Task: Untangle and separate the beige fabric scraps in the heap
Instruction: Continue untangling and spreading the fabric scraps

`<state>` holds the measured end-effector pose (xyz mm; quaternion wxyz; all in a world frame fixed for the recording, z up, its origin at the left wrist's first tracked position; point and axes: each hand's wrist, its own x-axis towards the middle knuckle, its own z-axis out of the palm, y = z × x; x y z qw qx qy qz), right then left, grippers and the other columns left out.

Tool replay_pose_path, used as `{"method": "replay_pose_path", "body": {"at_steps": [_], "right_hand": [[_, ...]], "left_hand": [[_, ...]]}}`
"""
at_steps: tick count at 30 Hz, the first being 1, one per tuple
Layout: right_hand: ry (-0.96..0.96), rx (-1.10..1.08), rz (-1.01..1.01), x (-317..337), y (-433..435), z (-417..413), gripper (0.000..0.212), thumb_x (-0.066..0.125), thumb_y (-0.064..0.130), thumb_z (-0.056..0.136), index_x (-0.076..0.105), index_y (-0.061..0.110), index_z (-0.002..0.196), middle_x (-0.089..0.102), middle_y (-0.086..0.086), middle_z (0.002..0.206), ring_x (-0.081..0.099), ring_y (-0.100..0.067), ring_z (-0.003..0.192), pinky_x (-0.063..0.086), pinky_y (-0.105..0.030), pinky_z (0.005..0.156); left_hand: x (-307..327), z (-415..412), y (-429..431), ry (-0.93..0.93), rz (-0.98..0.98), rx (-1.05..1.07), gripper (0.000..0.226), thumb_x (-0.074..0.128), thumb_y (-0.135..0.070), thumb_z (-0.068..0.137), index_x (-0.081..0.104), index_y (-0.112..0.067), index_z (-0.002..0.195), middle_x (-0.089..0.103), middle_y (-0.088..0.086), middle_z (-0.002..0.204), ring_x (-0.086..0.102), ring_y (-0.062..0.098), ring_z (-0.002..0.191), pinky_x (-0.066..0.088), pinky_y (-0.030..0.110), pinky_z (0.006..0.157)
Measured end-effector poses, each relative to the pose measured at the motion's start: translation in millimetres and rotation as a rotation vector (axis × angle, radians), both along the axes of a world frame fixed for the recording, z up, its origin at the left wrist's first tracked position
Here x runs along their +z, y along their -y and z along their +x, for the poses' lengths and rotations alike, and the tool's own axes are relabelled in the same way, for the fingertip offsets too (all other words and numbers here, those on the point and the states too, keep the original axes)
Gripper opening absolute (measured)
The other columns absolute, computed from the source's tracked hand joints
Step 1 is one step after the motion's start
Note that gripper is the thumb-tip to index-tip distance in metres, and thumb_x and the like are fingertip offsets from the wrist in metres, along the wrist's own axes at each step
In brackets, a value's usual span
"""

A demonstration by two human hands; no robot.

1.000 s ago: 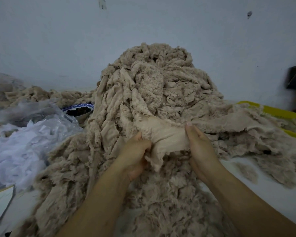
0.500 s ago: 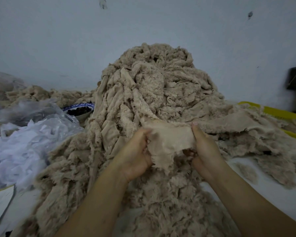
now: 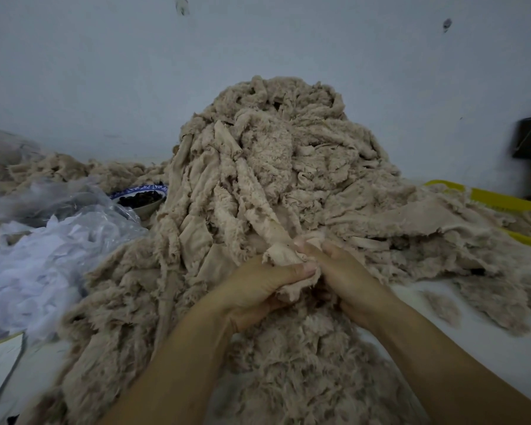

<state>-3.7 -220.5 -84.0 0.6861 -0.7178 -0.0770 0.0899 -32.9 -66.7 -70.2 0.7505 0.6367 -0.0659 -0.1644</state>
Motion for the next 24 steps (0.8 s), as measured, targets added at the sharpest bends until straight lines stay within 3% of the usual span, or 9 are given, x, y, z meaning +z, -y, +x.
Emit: {"method": "replay_pose_path", "body": {"at_steps": [1,3,7,11,13,15,17,22,24], "right_hand": [[0.003,-0.007,0.013,0.7,-0.9,0.2,0.043,0.065,0.057,0.085,0.069,0.022,0.111,0.076,0.005,0.101,0.071,-0.007,0.089,0.054,-0.024,0.071],[0.059,-0.111,0.011,0.3,2.3,2.3,0.024,0.057,0.043,0.097,0.067,0.023,0.107,0.075,0.001,0.103,0.071,-0.014,0.095,0.057,-0.033,0.082],[0.131,-0.244,0.085,0.1,3.7,5.8,0.017,0.051,0.036,0.102,0.066,0.029,0.099,0.075,0.005,0.101,0.070,-0.012,0.096,0.055,-0.038,0.092],[0.086,-0.268,0.143,-3.2,-3.4,5.6,0.015,0.051,0.035,0.103,0.064,0.030,0.100,0.073,0.003,0.106,0.069,-0.014,0.101,0.055,-0.038,0.093],[0.060,-0.303,0.122,-6.2,-4.0,9.8,0.016,0.050,0.034,0.103,0.064,0.028,0.100,0.072,0.000,0.104,0.069,-0.016,0.097,0.057,-0.038,0.085],[-0.011,-0.397,0.185,-4.1,6.2,16.9,0.020,0.047,0.031,0.104,0.063,0.021,0.097,0.070,-0.004,0.087,0.070,-0.012,0.069,0.056,-0.028,0.057],[-0.034,-0.504,0.326,-1.1,27.6,24.0,0.020,0.043,0.025,0.106,0.058,0.016,0.096,0.057,-0.003,0.066,0.053,-0.003,0.037,0.039,-0.017,0.034],[0.009,-0.248,0.371,-2.4,15.8,15.7,0.014,0.053,0.035,0.101,0.058,0.022,0.101,0.034,0.010,0.046,0.026,-0.005,0.035,0.023,-0.018,0.034],[-0.022,-0.114,0.404,0.4,4.4,8.8,0.020,0.054,0.035,0.100,0.055,0.018,0.090,0.028,0.008,0.047,0.023,-0.007,0.035,0.022,-0.020,0.035]], "left_hand": [[-0.8,-0.2,-0.5,0.019,-0.007,-0.012,0.043,0.073,-0.012,0.082,0.066,-0.004,0.124,0.066,0.020,0.126,0.061,0.033,0.123,0.039,0.052,0.111],[-3.0,-0.5,-0.4,0.054,-0.017,-0.077,0.040,0.072,-0.013,0.085,0.067,-0.008,0.124,0.067,0.016,0.128,0.061,0.027,0.123,0.045,0.046,0.109],[0.1,-5.9,0.2,0.142,0.115,-0.155,0.025,0.076,-0.032,0.086,0.079,-0.015,0.104,0.073,0.006,0.116,0.068,0.017,0.112,0.051,0.023,0.094],[3.0,-7.2,0.1,0.179,0.183,-0.207,0.034,0.074,-0.043,0.081,0.064,-0.013,0.066,0.051,0.014,0.073,0.041,0.029,0.067,0.029,0.040,0.068],[3.8,-8.1,-2.1,0.182,0.161,-0.255,0.033,0.071,-0.035,0.089,0.064,-0.022,0.059,0.053,0.008,0.060,0.045,0.016,0.056,0.031,0.028,0.057],[6.4,-13.8,-1.7,0.227,0.111,-0.363,0.034,0.066,-0.029,0.095,0.072,-0.026,0.062,0.062,-0.012,0.058,0.054,0.001,0.053,0.042,0.015,0.055],[8.2,-18.5,2.5,0.279,0.086,-0.411,0.028,0.068,-0.035,0.091,0.072,-0.026,0.065,0.063,-0.013,0.059,0.055,0.000,0.053,0.044,0.015,0.057],[-1.3,8.3,-7.3,0.213,0.137,0.147,0.018,0.076,-0.030,0.084,0.072,-0.014,0.090,0.068,-0.007,0.076,0.060,0.009,0.074,0.046,0.025,0.075],[-9.8,13.7,-12.2,0.237,0.279,0.157,0.021,0.074,-0.035,0.088,0.074,-0.018,0.100,0.069,-0.007,0.088,0.062,0.007,0.081,0.049,0.025,0.082]]}}
